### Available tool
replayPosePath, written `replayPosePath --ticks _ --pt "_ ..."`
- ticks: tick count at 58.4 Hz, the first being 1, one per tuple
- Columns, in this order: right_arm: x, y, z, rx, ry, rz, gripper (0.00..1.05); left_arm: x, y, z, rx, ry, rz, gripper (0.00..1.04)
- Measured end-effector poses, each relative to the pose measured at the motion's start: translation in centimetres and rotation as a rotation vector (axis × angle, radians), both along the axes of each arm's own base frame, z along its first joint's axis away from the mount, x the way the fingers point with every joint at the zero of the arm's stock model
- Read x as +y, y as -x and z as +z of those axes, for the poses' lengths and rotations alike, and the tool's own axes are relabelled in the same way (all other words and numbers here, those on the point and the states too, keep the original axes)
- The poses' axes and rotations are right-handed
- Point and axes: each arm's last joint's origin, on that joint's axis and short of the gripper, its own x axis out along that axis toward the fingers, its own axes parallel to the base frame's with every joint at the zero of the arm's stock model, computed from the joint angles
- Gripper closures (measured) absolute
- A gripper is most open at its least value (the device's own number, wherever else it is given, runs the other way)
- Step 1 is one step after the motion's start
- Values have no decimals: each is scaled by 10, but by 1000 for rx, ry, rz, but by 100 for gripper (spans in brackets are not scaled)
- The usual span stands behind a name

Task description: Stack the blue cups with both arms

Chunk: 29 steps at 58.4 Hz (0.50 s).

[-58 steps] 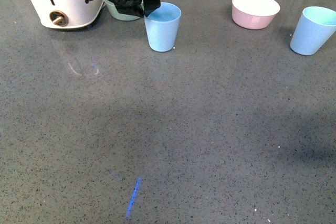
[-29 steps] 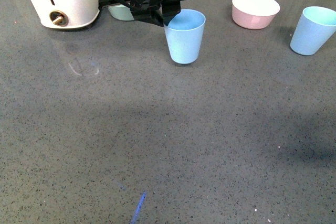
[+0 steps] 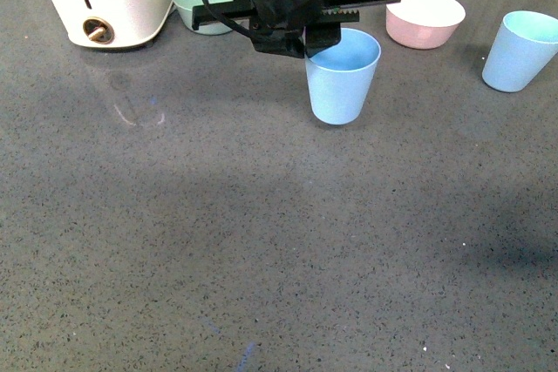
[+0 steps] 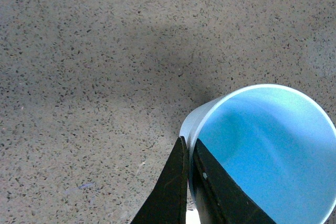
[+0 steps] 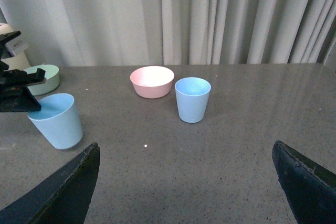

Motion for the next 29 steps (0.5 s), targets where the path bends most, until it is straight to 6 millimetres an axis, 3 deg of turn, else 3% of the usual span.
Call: replayPosePath --ticks 10,22,29 --pt "0 0 0 0 0 0 9 -19 10 -12 2 -35 -50 103" --pt "0 0 0 0 0 0 9 -28 22 -18 -3 -59 -72 103" --pt "0 0 0 0 0 0 9 -27 25 -19 3 -63 -77 87"
